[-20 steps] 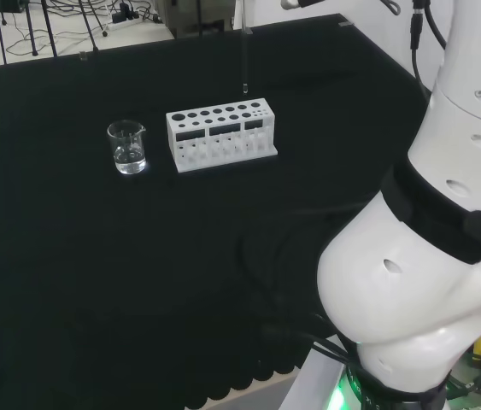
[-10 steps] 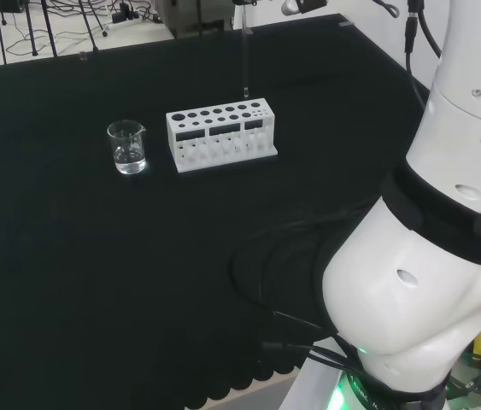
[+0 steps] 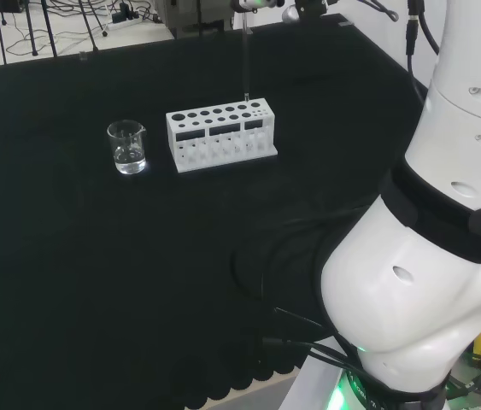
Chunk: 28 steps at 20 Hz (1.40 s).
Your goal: Put the glass rod back on the white test tube rack.
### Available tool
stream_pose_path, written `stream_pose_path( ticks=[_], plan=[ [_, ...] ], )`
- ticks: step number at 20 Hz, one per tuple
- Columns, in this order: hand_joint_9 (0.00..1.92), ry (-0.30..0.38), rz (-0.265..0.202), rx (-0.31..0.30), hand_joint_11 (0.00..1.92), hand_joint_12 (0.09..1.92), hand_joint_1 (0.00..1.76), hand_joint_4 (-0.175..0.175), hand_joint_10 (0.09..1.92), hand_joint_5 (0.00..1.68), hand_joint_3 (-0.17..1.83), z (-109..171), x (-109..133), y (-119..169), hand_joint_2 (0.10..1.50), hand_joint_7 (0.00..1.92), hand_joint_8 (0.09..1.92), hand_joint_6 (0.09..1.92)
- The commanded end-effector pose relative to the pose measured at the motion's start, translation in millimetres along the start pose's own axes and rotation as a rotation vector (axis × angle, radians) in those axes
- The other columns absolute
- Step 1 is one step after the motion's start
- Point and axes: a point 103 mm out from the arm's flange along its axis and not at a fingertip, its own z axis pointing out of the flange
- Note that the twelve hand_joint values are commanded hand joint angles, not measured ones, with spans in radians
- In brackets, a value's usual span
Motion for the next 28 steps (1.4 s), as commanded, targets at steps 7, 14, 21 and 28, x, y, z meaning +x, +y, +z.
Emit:
stream_pose_path(
  ticks=[7, 14, 21, 28],
  plan=[
    [1.72, 0.006, 0.002, 0.021, 1.82, 0.28, 1.23, -0.175, 0.58, 1.48, -0.17, 24, 5, 6, 1.02, 1.65, 0.69, 0.16],
    [1.73, -0.005, 0.01, 0.008, 1.82, 0.27, 1.23, -0.175, 0.58, 1.48, -0.17, 6, 3, 2, 1.02, 1.65, 0.69, 0.15],
    [1.73, -0.019, 0.017, 0.008, 1.82, 0.27, 1.24, -0.175, 0.58, 1.48, -0.17, -6, 1, -12, 1.02, 1.65, 0.69, 0.15],
    [1.73, -0.013, 0.002, 0.02, 1.82, 0.27, 1.24, -0.175, 0.58, 1.48, -0.17, -1, 14, -31, 1.02, 1.66, 0.69, 0.14]
  ],
)
